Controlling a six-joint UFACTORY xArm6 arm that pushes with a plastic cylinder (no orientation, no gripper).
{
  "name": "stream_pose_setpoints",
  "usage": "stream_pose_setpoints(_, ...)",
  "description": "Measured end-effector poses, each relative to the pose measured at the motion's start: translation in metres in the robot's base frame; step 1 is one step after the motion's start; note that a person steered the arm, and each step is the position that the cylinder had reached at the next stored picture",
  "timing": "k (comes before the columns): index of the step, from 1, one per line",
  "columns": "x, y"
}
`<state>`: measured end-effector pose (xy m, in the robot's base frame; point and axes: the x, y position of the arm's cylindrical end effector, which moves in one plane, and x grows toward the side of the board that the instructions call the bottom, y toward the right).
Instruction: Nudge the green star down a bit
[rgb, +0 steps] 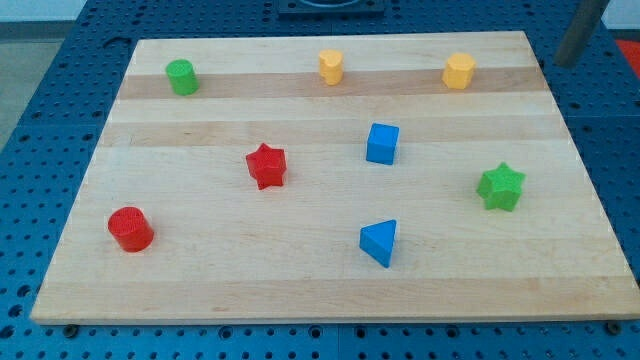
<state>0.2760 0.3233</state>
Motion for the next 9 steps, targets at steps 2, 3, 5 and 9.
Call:
stream_pose_setpoints(2,0.076,-0.006)
stream_pose_setpoints(3,0.121,-0.06)
stream_pose_setpoints(5,0.144,-0.089)
stream_pose_setpoints(9,0.165,-0.105)
